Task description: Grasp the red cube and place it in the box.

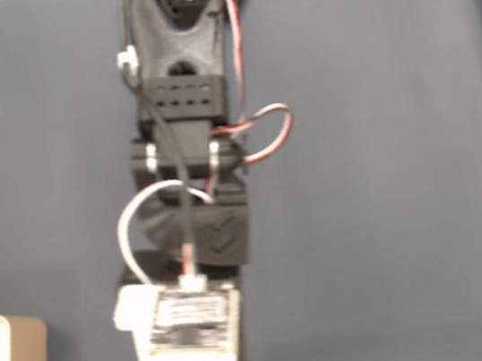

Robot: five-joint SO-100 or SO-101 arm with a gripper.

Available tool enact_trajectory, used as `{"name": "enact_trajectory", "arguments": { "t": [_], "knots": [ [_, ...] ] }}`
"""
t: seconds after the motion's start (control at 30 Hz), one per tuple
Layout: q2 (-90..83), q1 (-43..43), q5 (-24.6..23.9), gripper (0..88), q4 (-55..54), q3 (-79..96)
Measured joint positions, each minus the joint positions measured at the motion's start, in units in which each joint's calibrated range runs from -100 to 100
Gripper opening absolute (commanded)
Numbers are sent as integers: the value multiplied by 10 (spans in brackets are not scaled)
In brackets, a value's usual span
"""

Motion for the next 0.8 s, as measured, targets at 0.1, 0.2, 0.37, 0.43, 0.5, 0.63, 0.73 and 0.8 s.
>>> {"name": "enact_trajectory", "arguments": {
  "t": [0.1, 0.2, 0.37, 0.43, 0.5, 0.63, 0.73, 0.8],
  "knots": [
    [0, 20, 0, 0, 0, 0],
    [0, 41, 0, 0, 0, 0],
    [0, 75, 0, 0, -2, 0],
    [0, 88, 0, 0, -2, 0],
    [0, 99, 0, 0, -6, 0],
    [0, 119, 0, 0, -18, 0],
    [0, 133, -1, 0, -27, 0],
    [0, 141, -1, 0, -29, 0]
  ]
}}
